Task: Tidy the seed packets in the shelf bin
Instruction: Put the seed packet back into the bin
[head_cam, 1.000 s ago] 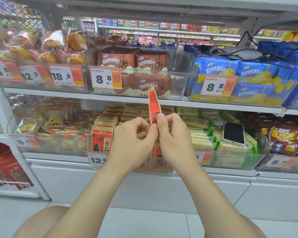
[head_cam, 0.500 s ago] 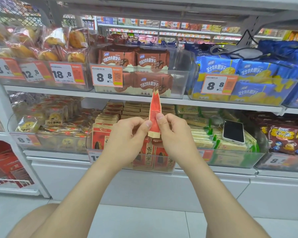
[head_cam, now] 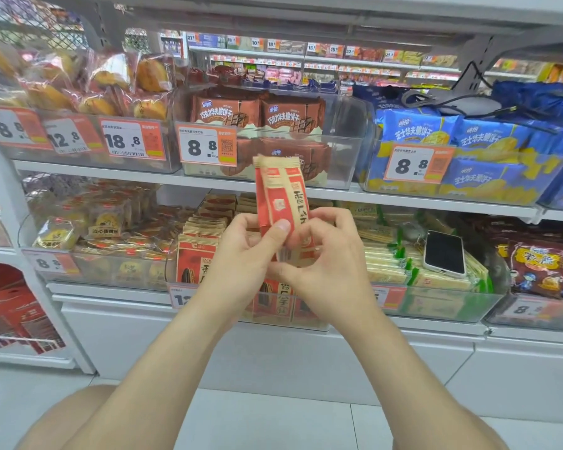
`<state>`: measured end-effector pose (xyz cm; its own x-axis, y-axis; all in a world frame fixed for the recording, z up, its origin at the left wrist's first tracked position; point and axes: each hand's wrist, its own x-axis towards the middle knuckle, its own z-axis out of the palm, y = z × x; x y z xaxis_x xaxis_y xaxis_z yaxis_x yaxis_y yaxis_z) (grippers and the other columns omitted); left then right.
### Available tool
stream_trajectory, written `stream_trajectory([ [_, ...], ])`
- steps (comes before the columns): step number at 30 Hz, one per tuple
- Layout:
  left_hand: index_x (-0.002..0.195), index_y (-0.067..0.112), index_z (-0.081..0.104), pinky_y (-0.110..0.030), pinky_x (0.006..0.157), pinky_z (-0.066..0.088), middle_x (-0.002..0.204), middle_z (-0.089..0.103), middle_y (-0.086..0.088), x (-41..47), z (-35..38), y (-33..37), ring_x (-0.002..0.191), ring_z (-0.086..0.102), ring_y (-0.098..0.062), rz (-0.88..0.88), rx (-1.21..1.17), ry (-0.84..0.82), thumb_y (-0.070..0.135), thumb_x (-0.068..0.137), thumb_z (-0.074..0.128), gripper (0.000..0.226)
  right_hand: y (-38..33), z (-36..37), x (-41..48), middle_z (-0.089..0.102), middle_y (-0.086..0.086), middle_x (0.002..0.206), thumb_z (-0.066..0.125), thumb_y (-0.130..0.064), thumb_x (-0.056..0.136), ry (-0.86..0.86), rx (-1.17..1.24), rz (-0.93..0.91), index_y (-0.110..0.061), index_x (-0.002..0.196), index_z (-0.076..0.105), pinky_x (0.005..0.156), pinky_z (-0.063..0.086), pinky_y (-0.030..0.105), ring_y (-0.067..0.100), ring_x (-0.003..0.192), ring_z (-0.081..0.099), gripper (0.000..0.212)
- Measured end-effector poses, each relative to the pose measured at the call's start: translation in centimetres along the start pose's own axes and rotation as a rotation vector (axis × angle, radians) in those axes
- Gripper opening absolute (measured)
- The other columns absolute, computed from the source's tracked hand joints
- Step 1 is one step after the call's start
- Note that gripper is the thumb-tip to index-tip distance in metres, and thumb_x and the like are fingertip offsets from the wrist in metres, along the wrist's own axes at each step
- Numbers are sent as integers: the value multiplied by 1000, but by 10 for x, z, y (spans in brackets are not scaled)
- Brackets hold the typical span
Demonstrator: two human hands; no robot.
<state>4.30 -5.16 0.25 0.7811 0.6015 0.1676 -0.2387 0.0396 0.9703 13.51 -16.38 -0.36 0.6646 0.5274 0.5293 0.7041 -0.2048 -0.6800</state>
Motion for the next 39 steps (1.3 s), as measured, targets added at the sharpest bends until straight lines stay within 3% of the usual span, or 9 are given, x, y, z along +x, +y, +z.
stream_trajectory([
  [2,134,7,57,-56,98,62,116,81,-12,3,-2,0,108,79,-31,-15,-104,16,26,111,55,30,-2,-5,3,60,-17,123,100,-44,65,3,88,20,-38,113,69,88,55,20,-2,109,63,58],
  [6,138,2,58,-45,89,67,124,78,-18,4,-7,8,114,77,-34,-48,-267,-16,18,114,45,31,4,-13,10,76,-5,118,82,-10,93,-70,430,316,-28,145,59,89,63,38,13,105,75,60],
  [14,136,6,62,-44,87,67,123,79,-16,3,-10,12,113,78,-31,-129,-303,-15,18,115,44,30,8,-20,9,83,3,109,71,8,96,-198,717,456,-13,125,72,93,64,41,21,104,80,36],
  [20,116,22,71,-57,98,60,107,83,-3,3,-7,13,100,81,-19,-146,-230,169,37,117,40,35,6,-22,8,84,1,97,74,15,89,-347,531,508,-15,120,73,77,65,36,18,92,81,43],
  [24,115,22,73,-56,97,62,104,84,-5,2,-7,11,97,82,-23,-164,-131,215,37,117,42,34,7,-19,5,83,-2,101,85,-9,88,-513,361,488,-23,117,77,94,64,45,18,100,79,33],
  [27,114,21,77,-53,100,60,108,83,-6,0,-6,13,102,81,-24,-143,-97,127,31,116,46,32,6,-14,5,82,-10,104,76,-60,92,-370,346,514,-31,116,77,96,62,46,14,103,77,37],
  [29,115,21,78,-50,98,61,110,83,-7,0,-6,13,105,80,-25,-120,-52,70,27,115,48,30,6,-12,7,81,-11,104,63,-73,93,-283,392,536,-32,116,75,90,63,42,13,101,77,48],
  [33,120,22,78,-41,90,63,108,84,-4,-4,-6,9,101,81,-21,-119,80,-17,23,114,51,27,1,-11,6,82,-1,97,60,-50,106,-127,511,487,-20,110,74,69,62,31,13,87,79,34],
  [39,126,18,75,-41,89,63,114,82,-10,-4,-1,3,98,80,-20,-207,-60,-59,23,114,50,28,0,-12,6,81,16,104,65,-33,106,-80,812,641,-6,113,70,86,63,56,31,90,76,28],
])
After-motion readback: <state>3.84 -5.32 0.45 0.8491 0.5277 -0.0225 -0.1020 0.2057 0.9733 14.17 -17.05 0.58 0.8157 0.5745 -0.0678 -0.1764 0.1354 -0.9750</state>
